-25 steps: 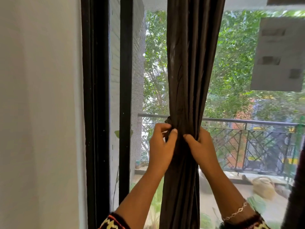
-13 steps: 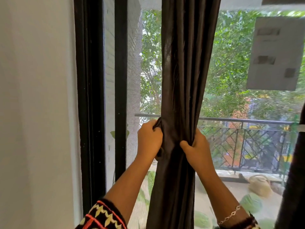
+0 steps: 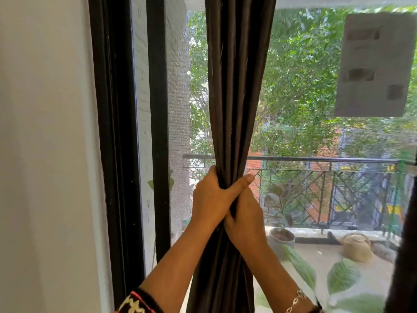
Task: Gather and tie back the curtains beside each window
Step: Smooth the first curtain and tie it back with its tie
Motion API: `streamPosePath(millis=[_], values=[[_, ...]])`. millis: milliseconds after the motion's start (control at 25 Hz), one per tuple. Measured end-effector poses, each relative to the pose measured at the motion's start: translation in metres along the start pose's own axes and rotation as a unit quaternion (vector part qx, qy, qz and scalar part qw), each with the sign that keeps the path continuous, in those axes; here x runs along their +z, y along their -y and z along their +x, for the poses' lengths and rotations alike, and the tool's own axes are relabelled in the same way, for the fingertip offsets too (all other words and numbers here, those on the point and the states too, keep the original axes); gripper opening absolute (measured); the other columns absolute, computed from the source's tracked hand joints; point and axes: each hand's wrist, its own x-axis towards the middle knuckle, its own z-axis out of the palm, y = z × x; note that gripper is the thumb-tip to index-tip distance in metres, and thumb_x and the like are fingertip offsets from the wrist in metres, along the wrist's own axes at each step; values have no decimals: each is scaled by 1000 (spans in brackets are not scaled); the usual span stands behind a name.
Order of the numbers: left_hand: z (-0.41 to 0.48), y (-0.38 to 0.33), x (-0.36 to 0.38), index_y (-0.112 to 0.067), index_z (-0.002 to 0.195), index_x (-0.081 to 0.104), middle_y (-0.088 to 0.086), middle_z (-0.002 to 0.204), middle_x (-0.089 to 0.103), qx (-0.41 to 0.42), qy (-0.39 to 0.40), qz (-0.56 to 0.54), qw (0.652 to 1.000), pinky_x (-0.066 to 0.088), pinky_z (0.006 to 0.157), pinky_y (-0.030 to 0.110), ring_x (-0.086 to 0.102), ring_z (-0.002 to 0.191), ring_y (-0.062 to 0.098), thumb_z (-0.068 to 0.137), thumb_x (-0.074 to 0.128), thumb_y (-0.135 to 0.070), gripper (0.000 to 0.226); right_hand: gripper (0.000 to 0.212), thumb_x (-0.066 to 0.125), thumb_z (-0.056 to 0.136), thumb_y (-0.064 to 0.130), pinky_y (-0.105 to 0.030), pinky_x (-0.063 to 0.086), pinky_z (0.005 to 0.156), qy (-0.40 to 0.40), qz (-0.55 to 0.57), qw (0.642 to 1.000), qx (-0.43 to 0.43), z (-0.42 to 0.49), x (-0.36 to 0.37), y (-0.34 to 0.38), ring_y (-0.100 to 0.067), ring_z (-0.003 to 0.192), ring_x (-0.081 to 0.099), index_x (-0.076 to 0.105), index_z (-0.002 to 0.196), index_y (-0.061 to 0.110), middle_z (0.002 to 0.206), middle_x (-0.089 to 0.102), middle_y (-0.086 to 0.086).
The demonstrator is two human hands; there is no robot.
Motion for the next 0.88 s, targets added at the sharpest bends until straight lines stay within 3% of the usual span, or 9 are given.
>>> streamPosePath(millis=[120,200,360,400,480,600,680,800,880], values=[[6,7,-3,-27,107,59,-10,97,67,-20,-13,-18,1000,53,82,30,65,91,10,73,73,-45,41,51,53,78,18,-23,48,82,60,52,995,-51,0,-10,-1,-12,103,57,46,129,20,117,57,1],[11,11,-8,-25,109,59,-4,103,68,-43,-16,-48,998,52,87,37,65,96,16,72,72,-43,43,37,54,80,26,-24,50,78,78,114,989,-47,5,-24,-5,-6,99,58,55,116,29,108,61,8],[20,17,-16,-28,109,58,-15,96,64,-64,7,-83,994,49,74,20,63,90,8,80,68,-32,31,15,55,88,25,-25,47,71,-108,105,989,12,37,-50,-24,-14,92,61,67,94,19,95,67,0],[21,18,-17,-28,110,59,-16,95,64,-65,15,-94,993,48,71,17,63,88,6,81,67,-30,30,14,56,91,22,-26,47,76,-87,99,990,42,49,-54,-27,-15,98,60,67,98,17,100,66,-1],[24,17,-18,-28,107,61,-13,94,66,-67,37,-105,992,50,67,14,65,83,2,82,67,-28,26,25,51,94,28,-29,45,85,57,158,976,136,72,-57,-27,-15,109,57,65,108,14,109,66,1],[27,15,-20,-39,88,61,-17,86,67,-66,60,-109,990,50,58,9,65,70,-6,82,66,-27,15,32,45,94,38,-33,43,86,228,179,934,206,89,-57,-22,-13,98,63,69,95,17,89,71,2],[29,14,-23,-37,91,61,-16,89,67,-62,66,-96,991,50,64,8,65,75,-5,83,65,-25,15,26,51,92,27,-33,45,79,234,186,933,198,91,-61,-19,-14,79,68,70,80,15,70,64,-6],[34,11,-27,-20,118,59,0,111,66,-59,61,-16,996,51,87,29,63,98,15,84,65,-29,36,23,55,91,19,-19,47,55,197,168,949,180,89,-74,-11,-11,60,66,67,72,12,59,57,-4],[37,8,-27,-13,118,60,1,108,65,-45,20,59,997,50,80,28,61,94,17,82,67,-32,41,23,52,93,19,-18,47,49,212,192,935,212,82,-79,-5,-12,59,65,65,74,12,58,62,-1]])
